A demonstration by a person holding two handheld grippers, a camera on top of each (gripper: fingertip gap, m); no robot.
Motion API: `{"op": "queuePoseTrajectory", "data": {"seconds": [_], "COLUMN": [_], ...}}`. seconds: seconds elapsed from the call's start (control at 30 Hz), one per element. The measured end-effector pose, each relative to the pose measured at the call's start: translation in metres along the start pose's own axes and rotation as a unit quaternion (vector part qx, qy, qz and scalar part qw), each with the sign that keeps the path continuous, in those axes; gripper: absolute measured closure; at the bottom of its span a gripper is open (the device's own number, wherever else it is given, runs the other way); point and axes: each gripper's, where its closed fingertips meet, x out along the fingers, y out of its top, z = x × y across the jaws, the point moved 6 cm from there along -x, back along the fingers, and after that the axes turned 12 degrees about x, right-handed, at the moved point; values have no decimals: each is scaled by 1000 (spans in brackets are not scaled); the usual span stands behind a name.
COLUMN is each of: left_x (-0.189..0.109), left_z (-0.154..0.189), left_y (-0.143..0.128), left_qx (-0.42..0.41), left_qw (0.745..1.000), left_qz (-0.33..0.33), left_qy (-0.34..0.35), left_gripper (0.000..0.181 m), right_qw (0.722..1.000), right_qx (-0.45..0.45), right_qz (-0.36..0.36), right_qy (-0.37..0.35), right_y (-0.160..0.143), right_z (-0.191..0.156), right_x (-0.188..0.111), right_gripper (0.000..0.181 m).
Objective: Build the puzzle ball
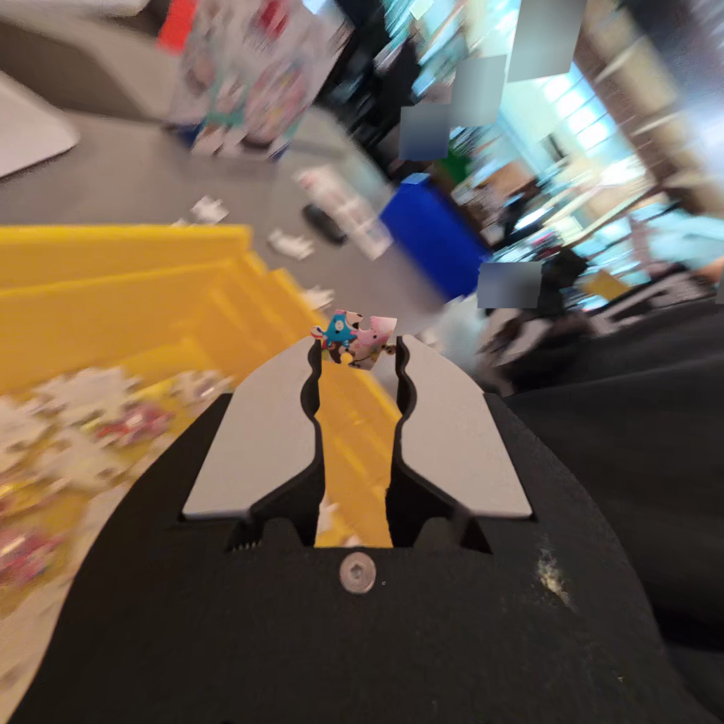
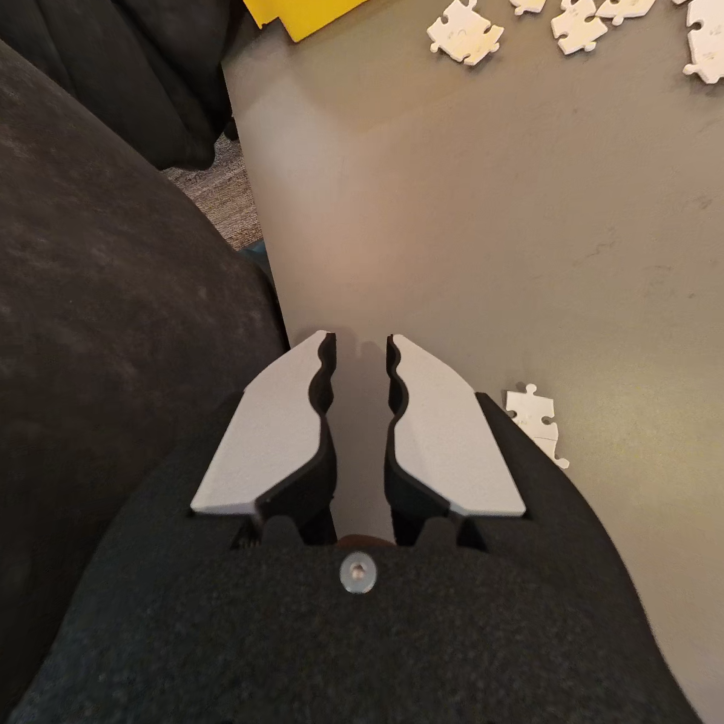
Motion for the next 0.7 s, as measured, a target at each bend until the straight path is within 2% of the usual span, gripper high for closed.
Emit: {"op": "queuePoseTrajectory", "data": {"seconds": [0.07, 0.13, 0.27, 0.47, 0.7], "left_x": [-13, -23, -33, -39, -26], "left_z": [23, 42, 66, 84, 96], "left_y": [14, 23, 31, 36, 35], "left_qx": [-14, -20, -18, -20, -36], "left_qw": [992, 977, 955, 942, 938], "left_qz": [90, 149, 194, 222, 219], "left_qy": [-87, -154, -223, -252, -267], "left_gripper": [146, 146, 146, 146, 146], "right_qw": [1000, 1000, 1000, 999, 996], "right_qx": [-3, -9, -19, -27, -49], "right_qz": [-2, -3, 3, 22, 79], "right_qy": [0, 0, 6, 7, 16], "right_y": [2, 3, 3, 5, 20], "right_z": [-1, -4, -11, -11, -13], "right_x": [2, 4, 9, 6, -2], "right_gripper": [157, 157, 157, 158, 159]}}
